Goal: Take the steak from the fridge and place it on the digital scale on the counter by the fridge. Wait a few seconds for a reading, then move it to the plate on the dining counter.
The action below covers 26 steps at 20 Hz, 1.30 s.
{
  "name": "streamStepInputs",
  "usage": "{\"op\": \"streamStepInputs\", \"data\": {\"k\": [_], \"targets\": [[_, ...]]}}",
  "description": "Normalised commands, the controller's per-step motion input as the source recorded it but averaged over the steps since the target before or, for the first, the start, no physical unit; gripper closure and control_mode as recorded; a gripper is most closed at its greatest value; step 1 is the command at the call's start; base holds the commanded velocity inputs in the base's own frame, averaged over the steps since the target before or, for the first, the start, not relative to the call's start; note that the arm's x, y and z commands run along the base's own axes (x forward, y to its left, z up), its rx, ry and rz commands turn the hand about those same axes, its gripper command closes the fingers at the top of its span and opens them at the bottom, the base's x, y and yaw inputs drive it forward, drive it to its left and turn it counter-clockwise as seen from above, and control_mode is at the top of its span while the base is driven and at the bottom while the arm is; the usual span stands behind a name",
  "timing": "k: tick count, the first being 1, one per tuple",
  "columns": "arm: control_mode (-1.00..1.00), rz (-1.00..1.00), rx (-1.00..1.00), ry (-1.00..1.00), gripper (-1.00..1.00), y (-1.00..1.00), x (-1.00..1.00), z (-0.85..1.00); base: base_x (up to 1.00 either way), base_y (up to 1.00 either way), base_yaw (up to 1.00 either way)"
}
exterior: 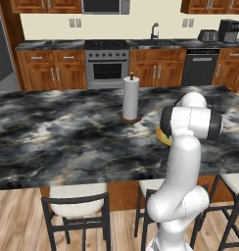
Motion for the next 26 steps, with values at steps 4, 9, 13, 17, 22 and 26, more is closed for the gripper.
{"op": "streamStepInputs", "data": {"k": [4,9,13,17,22,26], "targets": [[-1.0,0.06,0.04,0.0,1.0,-0.07,0.06,-0.39,0.0,0.0,0.0],[-1.0,0.05,0.0,0.0,-1.0,0.17,0.05,-0.15,0.0,0.0,0.0],[-1.0,0.03,0.0,0.0,-1.0,0.1,0.0,0.0,0.0,0.0,0.0],[-1.0,0.0,0.0,0.0,-1.0,0.14,0.0,0.01,0.0,0.0,0.0],[-1.0,0.0,0.01,-0.05,-1.0,0.12,-0.06,0.51,0.0,0.0,0.0],[-1.0,0.0,0.05,-0.11,-1.0,0.12,-0.37,1.0,0.0,0.0,0.0]]}}
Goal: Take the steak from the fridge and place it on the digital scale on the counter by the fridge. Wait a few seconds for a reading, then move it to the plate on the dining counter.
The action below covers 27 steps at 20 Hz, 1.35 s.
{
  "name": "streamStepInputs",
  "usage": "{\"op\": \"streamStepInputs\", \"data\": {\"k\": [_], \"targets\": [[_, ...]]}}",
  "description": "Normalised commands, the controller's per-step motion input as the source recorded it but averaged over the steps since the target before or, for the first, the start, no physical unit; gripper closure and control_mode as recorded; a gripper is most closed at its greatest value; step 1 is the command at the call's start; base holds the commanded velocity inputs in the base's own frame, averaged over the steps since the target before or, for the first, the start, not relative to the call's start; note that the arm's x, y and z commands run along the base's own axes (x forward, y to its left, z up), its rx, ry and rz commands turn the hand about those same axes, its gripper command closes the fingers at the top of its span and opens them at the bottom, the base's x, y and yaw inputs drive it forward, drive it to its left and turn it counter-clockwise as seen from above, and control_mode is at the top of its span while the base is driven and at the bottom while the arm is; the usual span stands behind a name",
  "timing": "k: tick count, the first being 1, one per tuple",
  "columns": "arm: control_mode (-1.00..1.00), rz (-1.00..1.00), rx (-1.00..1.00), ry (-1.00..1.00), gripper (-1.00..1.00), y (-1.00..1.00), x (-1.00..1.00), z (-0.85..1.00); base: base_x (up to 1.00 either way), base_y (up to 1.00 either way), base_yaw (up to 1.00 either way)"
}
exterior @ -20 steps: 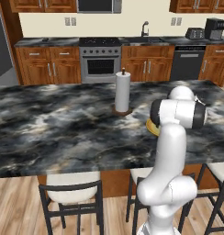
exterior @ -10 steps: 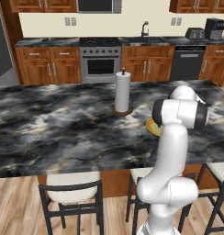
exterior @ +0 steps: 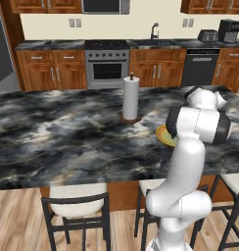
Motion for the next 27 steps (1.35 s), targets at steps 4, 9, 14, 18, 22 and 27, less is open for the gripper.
{"op": "streamStepInputs", "data": {"k": [4,9,14,18,22,27], "targets": [[-1.0,0.0,0.04,-0.03,-1.0,0.18,-0.39,1.0,0.0,0.0,0.0],[-1.0,-0.06,0.0,0.03,-1.0,0.16,-0.61,1.0,0.0,0.0,0.0],[-1.0,-0.15,0.0,0.34,-1.0,0.07,-0.96,1.0,0.0,0.0,0.0],[-1.0,-0.18,0.02,0.46,-1.0,0.11,-1.0,0.94,0.0,0.0,0.0],[-1.0,-0.16,0.0,0.37,-1.0,0.52,-1.0,0.58,0.0,0.0,0.0],[-1.0,-0.05,-0.06,0.09,-1.0,0.97,-1.0,0.1,0.0,0.0,0.0]]}}
